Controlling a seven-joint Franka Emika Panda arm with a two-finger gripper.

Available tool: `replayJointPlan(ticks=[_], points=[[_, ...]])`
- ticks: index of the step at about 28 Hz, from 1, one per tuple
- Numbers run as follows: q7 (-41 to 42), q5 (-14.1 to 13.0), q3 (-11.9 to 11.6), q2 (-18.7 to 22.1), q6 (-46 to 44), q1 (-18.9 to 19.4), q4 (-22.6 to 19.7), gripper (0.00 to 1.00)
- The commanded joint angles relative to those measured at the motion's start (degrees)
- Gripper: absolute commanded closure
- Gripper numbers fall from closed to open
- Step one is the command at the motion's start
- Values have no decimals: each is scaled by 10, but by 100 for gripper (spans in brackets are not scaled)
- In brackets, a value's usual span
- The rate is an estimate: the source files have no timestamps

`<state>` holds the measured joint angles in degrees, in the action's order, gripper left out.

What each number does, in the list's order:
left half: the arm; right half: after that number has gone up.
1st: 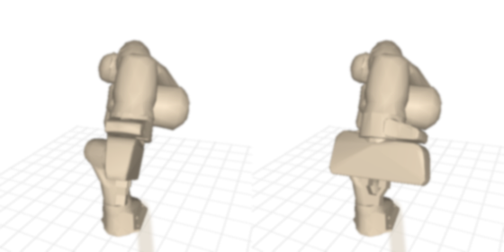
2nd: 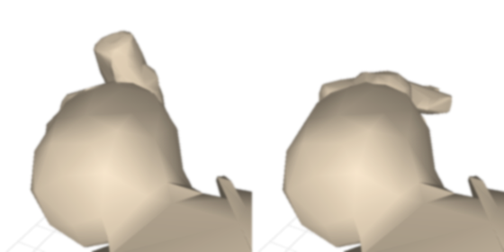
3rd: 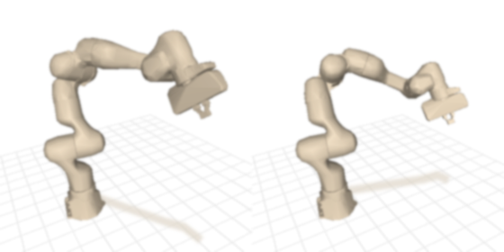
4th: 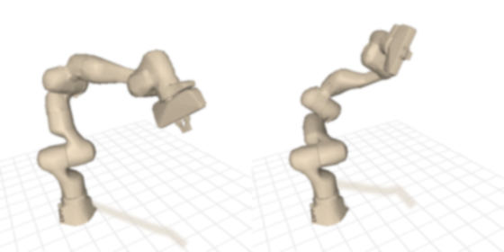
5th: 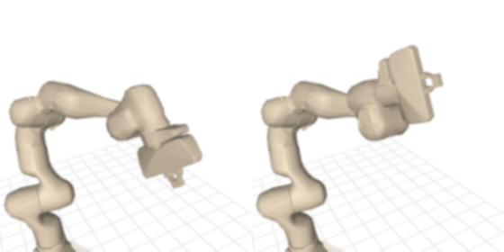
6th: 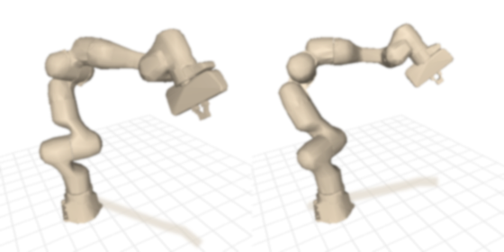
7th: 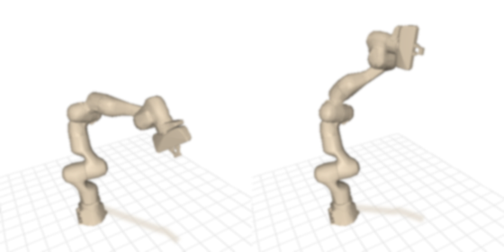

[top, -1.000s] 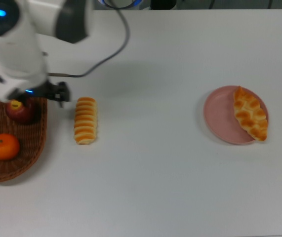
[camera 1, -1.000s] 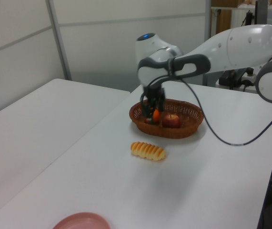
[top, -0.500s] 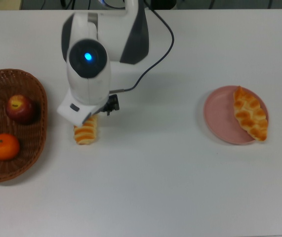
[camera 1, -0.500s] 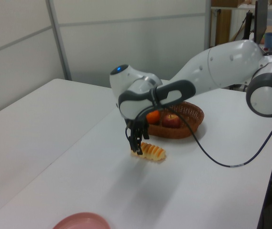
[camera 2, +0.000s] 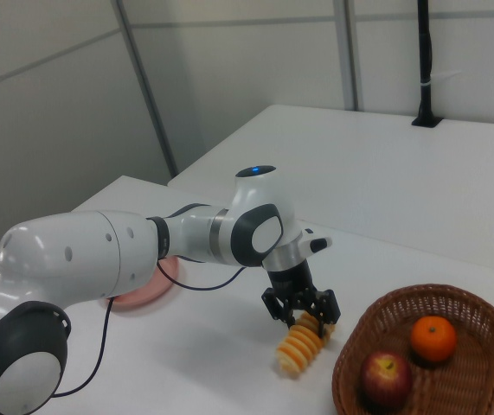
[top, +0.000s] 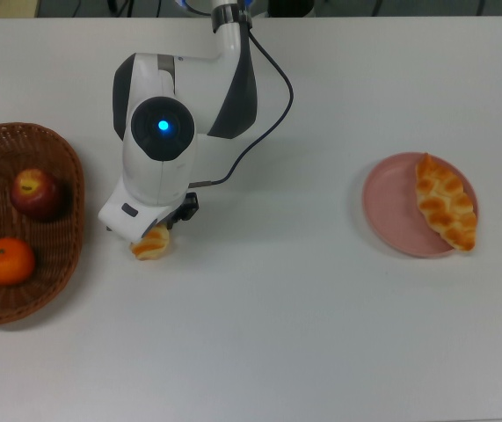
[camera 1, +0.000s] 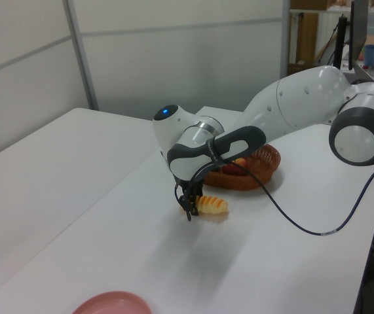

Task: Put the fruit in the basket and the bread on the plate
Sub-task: 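Move the gripper to the ridged bread roll and grasp it, then carry the bread roll onto the pink plate beside the croissant and release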

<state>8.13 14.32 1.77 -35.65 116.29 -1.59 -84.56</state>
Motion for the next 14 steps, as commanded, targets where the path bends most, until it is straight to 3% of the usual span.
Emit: replayJointPlan(ticks=[1,14], points=[[-37,-4,-4,8,17,3,-9,100],[-56,-37,11,58,12,12,8,100]])
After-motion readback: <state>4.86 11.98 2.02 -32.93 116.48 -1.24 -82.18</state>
